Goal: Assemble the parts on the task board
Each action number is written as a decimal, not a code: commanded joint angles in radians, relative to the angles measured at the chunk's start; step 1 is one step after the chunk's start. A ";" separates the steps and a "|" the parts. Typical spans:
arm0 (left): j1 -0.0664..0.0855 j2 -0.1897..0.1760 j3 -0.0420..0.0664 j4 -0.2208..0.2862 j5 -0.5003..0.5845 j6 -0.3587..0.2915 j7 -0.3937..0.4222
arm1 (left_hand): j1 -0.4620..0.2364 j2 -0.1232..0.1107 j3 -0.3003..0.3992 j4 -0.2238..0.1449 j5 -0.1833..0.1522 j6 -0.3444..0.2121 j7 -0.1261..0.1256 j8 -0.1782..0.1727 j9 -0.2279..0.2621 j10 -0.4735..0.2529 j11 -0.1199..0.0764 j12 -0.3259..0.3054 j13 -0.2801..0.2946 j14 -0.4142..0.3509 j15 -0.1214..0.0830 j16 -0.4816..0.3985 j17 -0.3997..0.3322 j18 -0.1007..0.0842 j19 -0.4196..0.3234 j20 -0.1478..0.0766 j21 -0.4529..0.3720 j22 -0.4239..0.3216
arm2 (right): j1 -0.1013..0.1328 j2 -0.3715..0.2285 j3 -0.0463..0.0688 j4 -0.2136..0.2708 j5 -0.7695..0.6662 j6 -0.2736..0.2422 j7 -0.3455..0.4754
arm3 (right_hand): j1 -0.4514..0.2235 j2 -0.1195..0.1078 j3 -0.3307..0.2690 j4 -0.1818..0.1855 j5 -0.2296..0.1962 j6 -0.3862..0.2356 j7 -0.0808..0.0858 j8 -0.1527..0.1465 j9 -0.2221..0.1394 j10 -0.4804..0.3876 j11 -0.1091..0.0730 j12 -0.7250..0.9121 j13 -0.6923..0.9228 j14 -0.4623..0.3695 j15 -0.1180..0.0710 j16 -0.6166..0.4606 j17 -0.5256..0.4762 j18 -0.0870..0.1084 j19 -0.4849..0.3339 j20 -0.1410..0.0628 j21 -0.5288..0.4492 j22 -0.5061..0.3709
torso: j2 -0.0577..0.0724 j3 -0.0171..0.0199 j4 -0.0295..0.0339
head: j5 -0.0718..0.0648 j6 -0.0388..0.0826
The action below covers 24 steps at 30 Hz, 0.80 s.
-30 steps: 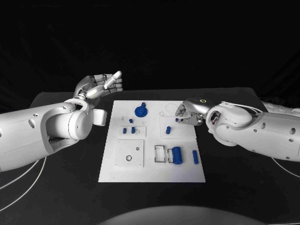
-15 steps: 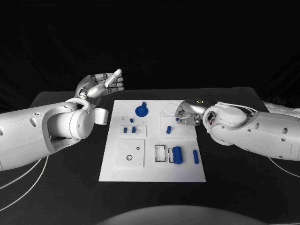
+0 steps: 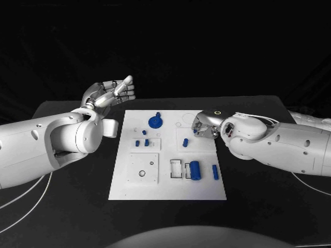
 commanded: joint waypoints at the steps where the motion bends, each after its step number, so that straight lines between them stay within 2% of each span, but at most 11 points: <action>1: 0.000 0.001 0.001 0.003 0.005 0.001 0.010 | 0.001 0.010 0.008 0.002 0.004 -0.008 0.016 0.007 0.000 -0.008 -0.001 0.004 0.001 -0.003 0.000 0.006 -0.003 0.001 0.006 0.000 -0.004 -0.003 | -0.002 0.002 -0.001 -0.002 -0.020 0.038 -0.031 | 0.006 0.005 0.008 -0.002 -0.001 0.003 0.006 -0.004 -0.001 0.011 -0.003 -0.004 -0.004 0.106 -0.008 0.004 0.263 -0.007 0.105 -0.007 0.005 0.263 | 0.001 0.0002 -0.0009 | 0.000 -0.001; 7: 0.000 0.001 0.001 0.003 0.005 0.004 0.006 | 0.002 0.014 0.010 0.002 0.005 -0.008 0.016 0.009 0.000 -0.008 -0.002 0.007 0.001 -0.003 0.000 0.009 -0.008 0.001 0.008 0.000 -0.005 -0.007 | -0.003 0.006 -0.001 -0.004 -0.032 0.060 -0.043 | 0.005 0.007 0.015 0.000 -0.002 0.025 0.012 0.003 0.001 0.038 -0.006 -0.002 -0.014 0.106 -0.012 0.004 0.263 -0.007 0.105 -0.011 0.005 0.263 | 0.000 0.0000 0.0002 | -0.004 -0.002; 12: 0.000 0.001 0.001 0.003 0.005 0.004 0.003 | 0.002 0.017 0.012 0.001 0.006 -0.008 0.016 0.011 0.000 -0.008 -0.002 0.010 0.001 -0.002 0.000 0.011 -0.011 0.001 0.009 0.000 -0.006 -0.010 | -0.003 0.010 -0.001 -0.010 -0.034 0.061 -0.047 | 0.005 0.009 0.017 0.001 -0.001 0.030 0.012 0.004 0.001 0.047 -0.007 -0.002 -0.015 0.106 -0.012 0.004 0.263 -0.007 0.105 -0.012 0.005 0.263 | 0.000 0.0004 -0.0008 | -0.002 -0.001; 24: 0.000 0.001 0.001 0.000 0.005 0.003 0.000 | 0.002 0.018 0.012 0.001 0.007 -0.008 0.016 0.011 0.000 -0.008 -0.002 0.010 0.001 -0.002 0.000 0.012 -0.012 0.001 0.010 0.000 -0.006 -0.011 | -0.006 0.018 -0.001 -0.020 -0.035 0.077 -0.052 | 0.005 0.017 0.030 0.003 -0.004 0.069 0.000 0.016 0.006 0.085 -0.020 -0.004 -0.017 0.106 -0.023 0.004 0.263 -0.007 0.105 -0.021 0.005 0.263 | 0.000 0.0003 -0.0005 | -0.002 0.001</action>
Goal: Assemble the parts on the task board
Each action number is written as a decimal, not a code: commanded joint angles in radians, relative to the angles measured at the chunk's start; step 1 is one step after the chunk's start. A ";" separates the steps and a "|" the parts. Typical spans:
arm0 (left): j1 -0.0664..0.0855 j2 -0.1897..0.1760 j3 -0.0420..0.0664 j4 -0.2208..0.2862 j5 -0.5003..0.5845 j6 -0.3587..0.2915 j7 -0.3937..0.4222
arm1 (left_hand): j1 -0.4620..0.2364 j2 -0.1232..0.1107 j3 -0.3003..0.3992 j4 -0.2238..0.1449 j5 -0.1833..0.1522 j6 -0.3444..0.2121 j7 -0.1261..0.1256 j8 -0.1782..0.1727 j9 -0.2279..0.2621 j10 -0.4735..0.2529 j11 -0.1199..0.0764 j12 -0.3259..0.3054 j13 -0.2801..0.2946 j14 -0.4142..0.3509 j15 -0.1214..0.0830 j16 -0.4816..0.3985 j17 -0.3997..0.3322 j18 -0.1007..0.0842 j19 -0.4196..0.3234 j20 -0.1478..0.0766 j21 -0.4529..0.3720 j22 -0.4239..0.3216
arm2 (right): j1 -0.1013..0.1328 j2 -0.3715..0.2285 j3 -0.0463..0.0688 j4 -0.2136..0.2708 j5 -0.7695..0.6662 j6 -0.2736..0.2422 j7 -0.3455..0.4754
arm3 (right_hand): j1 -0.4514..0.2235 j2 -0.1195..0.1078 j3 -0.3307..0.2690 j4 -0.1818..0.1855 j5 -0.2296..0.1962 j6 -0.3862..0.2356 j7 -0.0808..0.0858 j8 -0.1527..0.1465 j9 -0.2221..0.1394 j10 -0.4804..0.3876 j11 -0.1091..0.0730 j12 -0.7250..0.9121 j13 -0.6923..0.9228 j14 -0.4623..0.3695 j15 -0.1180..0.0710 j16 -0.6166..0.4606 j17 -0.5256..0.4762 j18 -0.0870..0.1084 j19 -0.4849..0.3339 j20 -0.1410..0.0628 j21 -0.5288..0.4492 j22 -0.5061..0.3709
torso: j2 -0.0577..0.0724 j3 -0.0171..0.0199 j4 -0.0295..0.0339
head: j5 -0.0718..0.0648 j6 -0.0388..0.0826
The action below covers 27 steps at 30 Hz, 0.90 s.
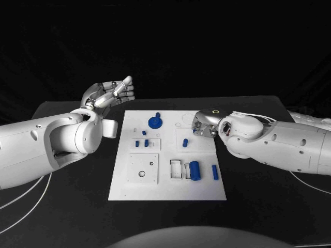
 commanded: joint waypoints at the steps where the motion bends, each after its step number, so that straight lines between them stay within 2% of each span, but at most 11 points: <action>1: 0.000 0.001 0.001 0.000 0.003 0.003 0.004 | 0.001 0.014 0.009 0.001 0.007 -0.008 0.016 0.006 0.001 -0.008 -0.002 0.008 0.001 -0.002 0.000 0.009 -0.005 0.001 0.012 0.000 -0.006 -0.005 | -0.008 -0.001 -0.006 -0.005 -0.011 0.056 -0.022 | 0.002 0.014 0.010 -0.001 -0.004 0.016 -0.001 0.006 0.003 0.017 -0.004 0.000 0.002 0.106 -0.010 0.004 0.264 -0.007 0.105 -0.008 0.004 0.263 | 0.000 -0.0003 0.0001 | 0.000 0.000; 7: 0.000 0.001 0.001 0.000 0.003 0.002 0.003 | 0.001 0.015 0.009 0.001 0.007 -0.008 0.016 0.006 0.001 -0.008 -0.002 0.009 0.001 -0.002 0.000 0.009 -0.005 0.001 0.012 0.000 -0.006 -0.006 | -0.009 -0.001 -0.006 -0.004 -0.011 0.044 -0.020 | 0.012 0.021 0.020 -0.008 -0.004 0.042 -0.007 0.015 0.009 0.046 -0.010 0.000 0.002 0.106 -0.016 0.004 0.264 -0.007 0.105 -0.014 0.004 0.263 | 0.000 -0.0002 0.0001 | 0.002 -0.001; 12: 0.000 -0.001 0.001 0.001 0.003 0.001 0.003 | 0.001 0.018 0.010 0.001 0.007 -0.009 0.015 0.008 0.001 -0.008 -0.002 0.010 0.001 -0.002 -0.001 0.012 -0.008 0.001 0.013 0.000 -0.007 -0.008 | -0.010 -0.005 -0.006 0.001 -0.012 0.014 -0.016 | 0.013 0.021 0.021 -0.010 -0.004 0.045 -0.007 0.016 0.009 0.050 -0.011 -0.001 0.002 0.106 -0.017 0.004 0.264 -0.007 0.105 -0.015 0.004 0.263 | 0.000 -0.0003 -0.0004 | 0.008 -0.002; 16: 0.000 -0.003 0.001 0.002 0.003 0.001 0.002 | 0.001 0.018 0.010 0.001 0.007 -0.009 0.015 0.008 0.001 -0.008 -0.002 0.010 0.001 -0.002 -0.001 0.012 -0.008 0.001 0.013 0.000 -0.007 -0.008 | -0.010 -0.014 -0.006 0.015 -0.013 -0.045 -0.011 | 0.015 0.022 0.023 -0.012 -0.003 0.049 -0.006 0.017 0.010 0.056 -0.011 -0.002 0.001 0.106 -0.018 0.004 0.264 -0.007 0.105 -0.016 0.004 0.263 | 0.001 0.0002 0.0006 | 0.009 0.002; 22: 0.000 -0.005 0.001 0.002 0.003 -0.001 0.001 | 0.001 0.020 0.011 0.001 0.007 -0.009 0.015 0.009 0.001 -0.009 -0.003 0.012 0.001 -0.002 -0.001 0.013 -0.010 0.001 0.014 0.000 -0.007 -0.010 | -0.009 -0.032 -0.005 0.040 -0.013 -0.144 0.004 | 0.016 0.020 0.023 -0.013 -0.002 0.052 -0.004 0.018 0.011 0.061 -0.010 -0.003 0.001 0.106 -0.017 0.004 0.264 -0.007 0.105 -0.017 0.004 0.263 | 0.000 -0.0001 0.0004 | 0.013 0.001; 27: 0.000 -0.005 0.001 0.001 0.003 -0.001 0.000 | 0.001 0.020 0.012 0.001 0.007 -0.009 0.015 0.009 0.001 -0.009 -0.003 0.012 0.001 -0.001 -0.001 0.014 -0.011 0.001 0.014 0.000 -0.007 -0.011 | 0.002 -0.051 -0.003 0.068 0.001 -0.210 0.023 | 0.015 0.019 0.023 -0.012 -0.002 0.054 -0.004 0.018 0.011 0.064 -0.009 -0.004 0.001 0.106 -0.016 0.004 0.264 -0.007 0.105 -0.017 0.004 0.263 | 0.001 0.0003 -0.0001 | 0.015 0.002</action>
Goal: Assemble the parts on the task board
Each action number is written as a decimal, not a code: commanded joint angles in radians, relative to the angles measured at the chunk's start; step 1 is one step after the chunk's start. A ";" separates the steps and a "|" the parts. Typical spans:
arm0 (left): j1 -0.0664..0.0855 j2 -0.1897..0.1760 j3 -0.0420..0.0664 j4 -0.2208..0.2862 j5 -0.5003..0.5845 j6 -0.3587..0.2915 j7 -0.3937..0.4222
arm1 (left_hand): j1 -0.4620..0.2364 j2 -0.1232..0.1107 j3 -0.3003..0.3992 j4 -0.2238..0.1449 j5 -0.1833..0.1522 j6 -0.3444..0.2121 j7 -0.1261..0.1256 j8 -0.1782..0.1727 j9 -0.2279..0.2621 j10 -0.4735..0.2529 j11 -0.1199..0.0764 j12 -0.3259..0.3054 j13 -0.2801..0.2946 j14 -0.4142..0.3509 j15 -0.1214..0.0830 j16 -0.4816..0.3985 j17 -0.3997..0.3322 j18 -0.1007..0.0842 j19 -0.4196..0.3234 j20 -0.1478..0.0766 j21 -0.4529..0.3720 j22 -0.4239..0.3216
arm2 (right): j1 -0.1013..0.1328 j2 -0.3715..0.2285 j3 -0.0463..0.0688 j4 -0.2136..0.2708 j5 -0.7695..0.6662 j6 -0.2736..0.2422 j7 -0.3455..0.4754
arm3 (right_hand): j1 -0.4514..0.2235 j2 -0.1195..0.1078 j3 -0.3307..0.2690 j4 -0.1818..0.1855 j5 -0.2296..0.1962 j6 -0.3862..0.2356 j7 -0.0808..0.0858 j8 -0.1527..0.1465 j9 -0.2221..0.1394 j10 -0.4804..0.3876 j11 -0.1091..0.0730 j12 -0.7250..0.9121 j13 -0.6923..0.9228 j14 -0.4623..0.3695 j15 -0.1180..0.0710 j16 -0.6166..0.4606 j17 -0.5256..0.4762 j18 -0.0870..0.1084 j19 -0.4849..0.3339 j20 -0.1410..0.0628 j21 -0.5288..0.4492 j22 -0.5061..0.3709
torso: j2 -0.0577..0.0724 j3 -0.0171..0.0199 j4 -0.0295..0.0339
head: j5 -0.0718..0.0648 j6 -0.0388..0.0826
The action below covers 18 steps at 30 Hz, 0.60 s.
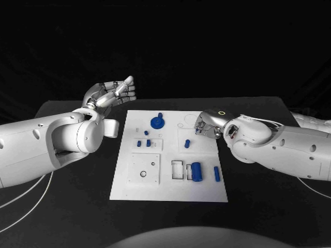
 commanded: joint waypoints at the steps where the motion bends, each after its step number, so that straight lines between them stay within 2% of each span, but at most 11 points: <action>1: 0.000 0.001 0.001 0.001 0.003 0.000 0.004 | 0.001 0.010 0.006 0.001 0.002 -0.009 0.015 0.005 0.001 -0.005 0.001 0.007 0.000 -0.002 -0.001 0.004 -0.001 0.001 0.007 -0.001 -0.007 -0.001 | 0.011 -0.012 0.003 0.022 0.009 -0.104 0.025 | 0.000 0.005 0.003 0.000 0.004 0.008 0.001 0.007 0.000 0.009 0.001 -0.001 -0.001 0.102 -0.005 0.004 0.263 -0.007 0.105 -0.009 0.005 0.263 | 0.001 0.0000 -0.0005 | 0.001 -0.001; 8: 0.000 0.006 0.001 -0.005 0.003 0.002 0.002 | 0.001 0.010 0.006 0.001 0.002 -0.009 0.015 0.005 0.001 -0.005 0.001 0.007 0.000 -0.002 -0.001 0.004 -0.001 0.001 0.007 -0.001 -0.007 -0.001 | 0.049 -0.049 0.005 0.080 0.053 -0.112 0.031 | -0.004 0.003 0.002 0.003 0.004 0.009 0.003 0.006 0.000 0.013 0.003 -0.003 -0.001 0.102 -0.001 0.004 0.263 -0.007 0.105 -0.008 0.005 0.263 | 0.000 -0.0015 -0.0008 | -0.001 -0.004; 10: 0.000 0.007 0.001 -0.008 0.003 0.002 0.002 | 0.001 0.010 0.006 0.001 0.002 -0.009 0.015 0.005 0.001 -0.005 0.001 0.007 0.000 -0.002 -0.001 0.004 -0.001 0.001 0.007 -0.001 -0.007 -0.001 | 0.058 -0.057 0.005 0.095 0.059 -0.107 0.033 | -0.004 0.003 0.002 0.003 0.004 0.009 0.003 0.006 0.000 0.014 0.003 -0.004 -0.001 0.102 0.000 0.004 0.263 -0.007 0.105 -0.007 0.005 0.263 | 0.000 -0.0008 -0.0010 | -0.001 -0.005; 18: 0.000 0.018 0.000 -0.021 0.003 0.005 0.001 | 0.001 0.010 0.006 0.001 0.002 -0.009 0.015 0.005 0.001 -0.005 0.001 0.007 0.000 -0.002 -0.001 0.004 -0.002 0.001 0.007 -0.001 -0.007 -0.002 | 0.073 -0.039 0.005 0.144 0.089 -0.052 0.070 | -0.003 0.002 0.003 0.003 0.004 0.008 0.004 0.004 0.000 0.014 0.005 -0.008 -0.002 0.102 0.003 0.004 0.263 -0.007 0.105 -0.005 0.005 0.263 | 0.000 0.0002 0.0017 | 0.010 -0.011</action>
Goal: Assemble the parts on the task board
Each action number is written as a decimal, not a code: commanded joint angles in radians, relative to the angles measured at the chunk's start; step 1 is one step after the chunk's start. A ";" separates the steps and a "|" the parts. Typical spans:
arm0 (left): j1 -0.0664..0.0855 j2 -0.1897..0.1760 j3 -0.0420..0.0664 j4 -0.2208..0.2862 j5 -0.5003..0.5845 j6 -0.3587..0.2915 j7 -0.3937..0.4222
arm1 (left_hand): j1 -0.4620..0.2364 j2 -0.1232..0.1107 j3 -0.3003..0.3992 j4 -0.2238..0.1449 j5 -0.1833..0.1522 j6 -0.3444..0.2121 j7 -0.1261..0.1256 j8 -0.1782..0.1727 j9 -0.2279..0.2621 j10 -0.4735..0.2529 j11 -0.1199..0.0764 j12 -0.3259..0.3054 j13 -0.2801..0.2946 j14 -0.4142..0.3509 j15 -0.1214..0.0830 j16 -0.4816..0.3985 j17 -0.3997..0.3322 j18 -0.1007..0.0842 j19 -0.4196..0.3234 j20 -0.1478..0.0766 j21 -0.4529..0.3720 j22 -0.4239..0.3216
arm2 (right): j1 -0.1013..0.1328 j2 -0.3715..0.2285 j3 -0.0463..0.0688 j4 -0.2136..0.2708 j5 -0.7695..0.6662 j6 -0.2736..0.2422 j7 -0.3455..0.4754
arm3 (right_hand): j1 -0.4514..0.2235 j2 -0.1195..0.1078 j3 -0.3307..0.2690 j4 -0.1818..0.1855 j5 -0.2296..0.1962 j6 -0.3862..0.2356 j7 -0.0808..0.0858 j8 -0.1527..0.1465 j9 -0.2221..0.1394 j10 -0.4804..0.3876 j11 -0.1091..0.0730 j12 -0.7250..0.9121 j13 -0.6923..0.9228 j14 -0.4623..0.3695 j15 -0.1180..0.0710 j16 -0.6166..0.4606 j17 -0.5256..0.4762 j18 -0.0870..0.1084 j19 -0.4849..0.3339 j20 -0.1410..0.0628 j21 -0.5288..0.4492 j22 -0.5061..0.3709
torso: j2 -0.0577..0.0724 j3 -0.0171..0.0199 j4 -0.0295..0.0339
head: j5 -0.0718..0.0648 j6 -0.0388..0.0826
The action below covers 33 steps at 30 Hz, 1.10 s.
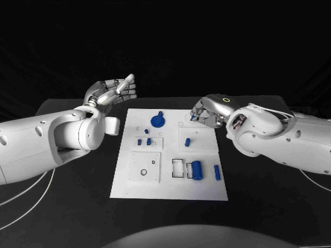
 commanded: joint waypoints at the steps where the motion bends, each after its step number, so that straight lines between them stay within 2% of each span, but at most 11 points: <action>1: 0.000 0.007 0.001 -0.005 0.002 0.005 0.004 | 0.001 0.011 0.007 0.001 0.003 -0.009 0.015 0.006 0.000 -0.005 0.001 0.008 0.000 -0.002 -0.001 0.005 -0.003 0.001 0.008 -0.001 -0.004 -0.003 | 0.002 0.017 0.000 0.017 0.029 0.041 0.043 | -0.002 0.002 0.004 0.002 0.006 0.004 0.001 0.001 0.001 0.007 -0.002 -0.005 -0.001 0.102 0.005 0.004 0.263 -0.007 0.105 -0.004 0.004 0.263 | 0.000 0.0004 0.0020 | 0.007 -0.003; 2: -0.001 0.010 0.001 -0.008 0.002 0.006 0.003 | 0.001 0.011 0.007 0.001 0.003 -0.009 0.015 0.006 0.000 -0.005 0.001 0.008 0.000 -0.002 -0.001 0.005 -0.003 0.001 0.008 -0.001 -0.004 -0.003 | 0.003 0.029 0.000 0.024 0.031 0.055 0.052 | -0.001 0.002 0.005 0.002 0.006 0.004 0.001 0.001 0.001 0.006 -0.001 -0.006 -0.001 0.102 0.005 0.004 0.263 -0.007 0.105 -0.004 0.004 0.263 | -0.001 0.0003 0.0023 | 0.015 -0.004; 12: -0.002 0.030 0.001 -0.029 0.002 0.009 0.002 | 0.002 0.013 0.008 0.000 0.003 -0.010 0.015 0.006 0.000 -0.006 0.001 0.009 0.000 -0.002 -0.001 0.006 -0.005 0.001 0.009 -0.001 -0.004 -0.005 | 0.003 0.104 0.001 0.036 0.002 0.114 0.104 | 0.002 0.001 0.006 0.000 0.006 0.003 0.003 -0.001 0.001 0.006 0.000 -0.010 -0.001 0.102 0.007 0.004 0.263 -0.007 0.105 -0.002 0.004 0.263 | -0.001 -0.0014 0.0035 | 0.045 -0.012; 17: -0.004 0.037 0.000 -0.038 0.002 0.011 0.002 | 0.002 0.014 0.008 0.000 0.003 -0.010 0.015 0.007 0.000 -0.007 0.001 0.009 0.000 -0.003 -0.001 0.007 -0.006 0.001 0.009 -0.001 -0.004 -0.006 | -0.009 0.138 0.001 0.024 -0.034 0.145 0.123 | 0.003 0.000 0.007 -0.001 0.006 0.003 0.004 -0.002 0.001 0.005 0.001 -0.011 -0.001 0.102 0.008 0.004 0.263 -0.007 0.105 -0.001 0.004 0.263 | -0.001 -0.0017 0.0043 | 0.059 -0.021; 21: -0.004 0.041 0.000 -0.043 0.002 0.012 0.003 | 0.002 0.015 0.009 0.000 0.003 -0.011 0.015 0.007 0.000 -0.008 0.001 0.009 0.000 -0.004 0.000 0.007 -0.008 0.001 0.009 0.000 -0.004 -0.007 | -0.027 0.163 0.001 0.013 -0.052 0.165 0.133 | 0.004 -0.001 0.007 -0.002 0.006 0.002 0.004 -0.002 0.001 0.005 0.001 -0.012 -0.001 0.102 0.009 0.004 0.263 -0.007 0.105 -0.001 0.004 0.263 | -0.001 -0.0023 0.0023 | 0.068 -0.024; 24: -0.005 0.041 0.000 -0.044 0.002 0.011 0.004 | 0.002 0.015 0.009 0.000 0.003 -0.011 0.015 0.007 0.000 -0.008 0.001 0.009 0.000 -0.004 0.000 0.007 -0.008 0.001 0.009 0.000 -0.004 -0.007 | -0.041 0.183 0.001 0.005 -0.067 0.183 0.138 | 0.005 -0.001 0.008 -0.002 0.006 0.001 0.005 -0.003 0.001 0.004 0.002 -0.014 -0.001 0.102 0.009 0.004 0.263 -0.007 0.105 0.000 0.004 0.263 | -0.001 -0.0013 -0.0008 | 0.070 -0.029; 28: -0.005 0.041 0.000 -0.045 0.002 0.011 0.004 | 0.003 0.015 0.009 0.000 0.003 -0.012 0.016 0.007 0.000 -0.009 0.001 0.010 0.000 -0.005 0.000 0.008 -0.010 0.000 0.009 0.000 -0.005 -0.008 | -0.057 0.204 0.001 -0.007 -0.082 0.213 0.139 | 0.005 -0.003 0.008 -0.003 0.006 -0.001 0.006 -0.005 0.000 0.001 0.003 -0.016 -0.002 0.102 0.010 0.004 0.263 -0.007 0.105 0.001 0.004 0.263 | 0.000 -0.0011 0.0001 | 0.067 -0.033; 33: -0.005 0.038 0.000 -0.043 0.002 0.012 0.005 | 0.003 0.015 0.009 0.000 0.003 -0.012 0.016 0.007 0.000 -0.009 0.001 0.010 0.000 -0.005 0.000 0.008 -0.010 0.000 0.009 0.000 -0.005 -0.008 | -0.074 0.219 0.001 -0.017 -0.087 0.225 0.141 | 0.005 -0.003 0.008 -0.003 0.007 -0.001 0.006 -0.005 0.000 0.001 0.003 -0.017 -0.002 0.102 0.010 0.004 0.263 -0.007 0.105 0.001 0.004 0.263 | 0.001 -0.0004 0.0000 | 0.069 -0.038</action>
